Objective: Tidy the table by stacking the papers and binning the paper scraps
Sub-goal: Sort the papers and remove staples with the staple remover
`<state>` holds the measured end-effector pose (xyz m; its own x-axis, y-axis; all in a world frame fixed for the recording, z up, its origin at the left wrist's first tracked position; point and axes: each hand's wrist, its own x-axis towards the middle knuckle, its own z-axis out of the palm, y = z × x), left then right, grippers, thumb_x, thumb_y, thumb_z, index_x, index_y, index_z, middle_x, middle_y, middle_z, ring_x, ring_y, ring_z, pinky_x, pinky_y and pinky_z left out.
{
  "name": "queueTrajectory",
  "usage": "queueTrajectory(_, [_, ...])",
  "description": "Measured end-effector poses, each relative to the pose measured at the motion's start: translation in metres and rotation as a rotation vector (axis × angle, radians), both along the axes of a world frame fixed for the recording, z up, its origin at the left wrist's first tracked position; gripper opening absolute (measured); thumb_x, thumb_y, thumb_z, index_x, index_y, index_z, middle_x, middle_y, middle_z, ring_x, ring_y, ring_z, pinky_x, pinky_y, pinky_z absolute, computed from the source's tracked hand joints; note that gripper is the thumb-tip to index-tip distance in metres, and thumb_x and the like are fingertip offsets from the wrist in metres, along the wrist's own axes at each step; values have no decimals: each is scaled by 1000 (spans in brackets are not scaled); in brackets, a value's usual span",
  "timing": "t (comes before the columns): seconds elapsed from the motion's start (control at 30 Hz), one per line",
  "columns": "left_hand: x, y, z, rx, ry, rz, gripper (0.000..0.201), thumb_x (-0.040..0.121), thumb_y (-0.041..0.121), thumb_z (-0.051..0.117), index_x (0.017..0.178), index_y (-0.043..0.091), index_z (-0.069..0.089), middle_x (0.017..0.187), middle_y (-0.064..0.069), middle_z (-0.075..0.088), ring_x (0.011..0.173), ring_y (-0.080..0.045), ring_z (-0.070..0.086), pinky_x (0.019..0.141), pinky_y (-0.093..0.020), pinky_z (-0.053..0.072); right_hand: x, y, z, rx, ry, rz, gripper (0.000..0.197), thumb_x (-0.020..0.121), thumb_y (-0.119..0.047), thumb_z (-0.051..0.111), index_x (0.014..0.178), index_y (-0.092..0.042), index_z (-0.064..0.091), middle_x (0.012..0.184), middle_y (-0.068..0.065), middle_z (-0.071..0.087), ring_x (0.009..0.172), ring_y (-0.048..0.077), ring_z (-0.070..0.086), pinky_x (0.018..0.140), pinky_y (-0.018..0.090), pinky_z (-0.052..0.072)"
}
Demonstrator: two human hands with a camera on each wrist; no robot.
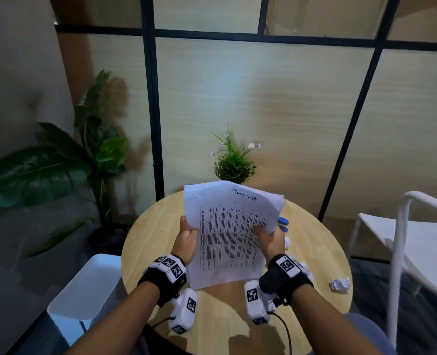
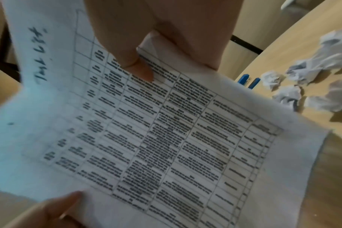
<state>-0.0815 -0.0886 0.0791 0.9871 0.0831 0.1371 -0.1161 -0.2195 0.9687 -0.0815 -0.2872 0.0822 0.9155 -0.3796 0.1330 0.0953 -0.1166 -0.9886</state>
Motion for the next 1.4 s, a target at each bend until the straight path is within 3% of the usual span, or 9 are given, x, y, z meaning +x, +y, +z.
queueTrajectory(0.13, [4,-2,9,-57,-65,-11,21,97,2,34,118,3,35,113,-8,50,106,-18,49,94,-27,42,1,13,2,133,-155,-70,15,86,-1,57,95,-13,60,89,6,65,84,25,60,77,37,49])
queueTrajectory(0.27, [2,-10,2,-69,-112,-1,25,93,16,39,115,5,32,94,-6,49,92,-17,48,80,-29,41,-2,22,-9,193,-124,-186,19,85,-3,58,102,-13,59,90,6,64,83,25,58,75,32,46])
queueTrajectory(0.47, [-4,-11,-18,13,8,-8,51,101,17,33,144,-3,14,149,-9,31,138,-21,32,115,-28,24,-5,19,-17,-2,-45,-109,20,87,-2,55,76,-19,55,74,4,58,72,23,53,67,29,40])
queueTrajectory(0.6, [-1,-6,-7,-33,-44,-2,23,98,16,43,116,9,31,119,-7,54,119,-27,54,102,-37,42,-4,13,-9,25,-14,-127,18,83,-2,60,92,-15,52,85,8,60,79,26,57,70,30,46])
queueTrajectory(0.77, [-1,-1,44,-81,-172,-12,28,95,7,49,117,16,35,101,6,58,93,-7,58,94,-33,43,-11,5,39,65,-170,-165,51,78,4,62,122,-10,42,115,10,52,101,23,55,74,24,46])
queueTrajectory(0.93, [-5,-3,64,-14,-250,25,44,94,14,53,133,2,37,105,-19,59,106,-35,54,93,-32,47,-28,31,108,-464,-652,-247,77,67,-5,55,141,-8,35,140,12,38,131,22,35,112,33,27])
queueTrajectory(1.1, [-9,-3,59,-84,-227,-51,25,92,0,52,112,10,40,86,2,55,72,9,58,71,-13,45,-39,78,117,-1310,-547,184,82,73,-41,24,148,-7,23,157,11,23,147,26,13,114,53,-6])
queueTrajectory(1.2, [-18,-5,67,-138,-208,-120,20,99,-2,34,113,12,41,94,7,64,72,21,60,68,-3,46,-35,91,113,-1424,-399,338,82,76,-40,7,150,-8,15,159,8,15,149,23,8,114,51,-10])
queueTrajectory(1.4, [-24,-3,74,-129,-217,-100,52,103,34,14,144,6,31,149,-17,36,140,-27,33,103,-29,31,-34,97,113,-1464,-403,388,68,88,-21,39,150,-6,16,159,10,15,148,24,12,118,46,-7])
